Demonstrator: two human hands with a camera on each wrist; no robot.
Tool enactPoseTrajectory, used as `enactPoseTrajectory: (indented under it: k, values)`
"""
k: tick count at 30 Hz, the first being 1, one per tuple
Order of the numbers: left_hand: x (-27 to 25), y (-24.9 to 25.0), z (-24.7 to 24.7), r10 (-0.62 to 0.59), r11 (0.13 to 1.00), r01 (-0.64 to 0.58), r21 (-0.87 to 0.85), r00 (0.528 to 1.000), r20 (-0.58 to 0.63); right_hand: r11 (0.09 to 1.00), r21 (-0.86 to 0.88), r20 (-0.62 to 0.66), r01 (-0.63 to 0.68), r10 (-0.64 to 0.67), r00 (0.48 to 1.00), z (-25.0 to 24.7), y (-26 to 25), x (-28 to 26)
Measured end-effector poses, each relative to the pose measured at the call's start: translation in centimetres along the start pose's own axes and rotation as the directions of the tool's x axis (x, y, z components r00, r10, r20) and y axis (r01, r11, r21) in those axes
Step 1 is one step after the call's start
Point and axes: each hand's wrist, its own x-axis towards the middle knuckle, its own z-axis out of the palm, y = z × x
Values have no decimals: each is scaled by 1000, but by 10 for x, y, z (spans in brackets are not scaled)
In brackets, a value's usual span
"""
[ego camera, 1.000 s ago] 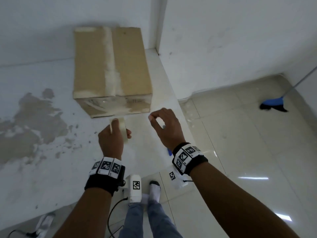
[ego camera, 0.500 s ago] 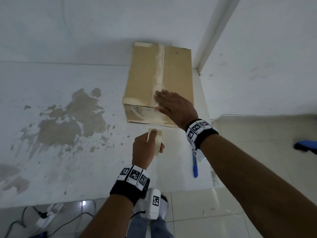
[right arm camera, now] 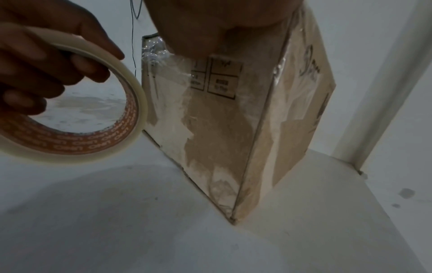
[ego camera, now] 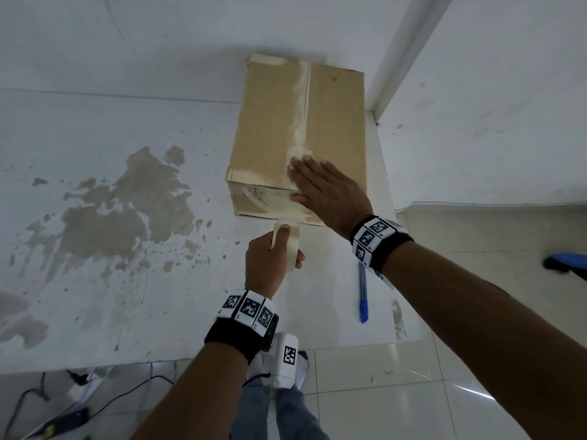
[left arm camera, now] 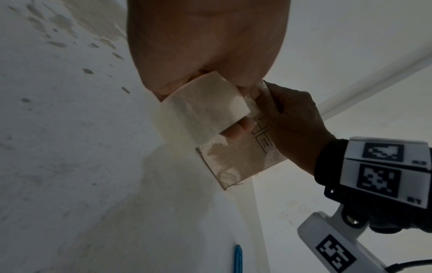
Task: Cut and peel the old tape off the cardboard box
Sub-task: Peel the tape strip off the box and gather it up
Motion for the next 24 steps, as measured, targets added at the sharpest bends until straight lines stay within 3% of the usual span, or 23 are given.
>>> enactPoseTrajectory:
  k: [5, 9, 13, 17, 24]
  values:
    - [1, 5, 1, 13, 1000, -13, 25, 1000, 4, 1000, 23, 112, 4, -7, 994, -5, 3, -3]
    - [0, 6, 0, 17, 1000, -17, 7, 1000, -2, 965, 231, 190, -126, 82, 978, -15, 0, 1]
    - [-1, 4, -3, 20, 1000, -20, 12, 1000, 2, 916, 301, 90, -265, 249, 964, -16, -10, 8]
    - [1, 2, -6, 16, 1000, -16, 25, 1000, -13, 966, 183, -27, -183, 191, 981, -9, -9, 7]
    - [4, 3, -5, 20, 1000, -20, 18, 1000, -18, 972, 155, -19, -179, 184, 983, -4, -8, 4]
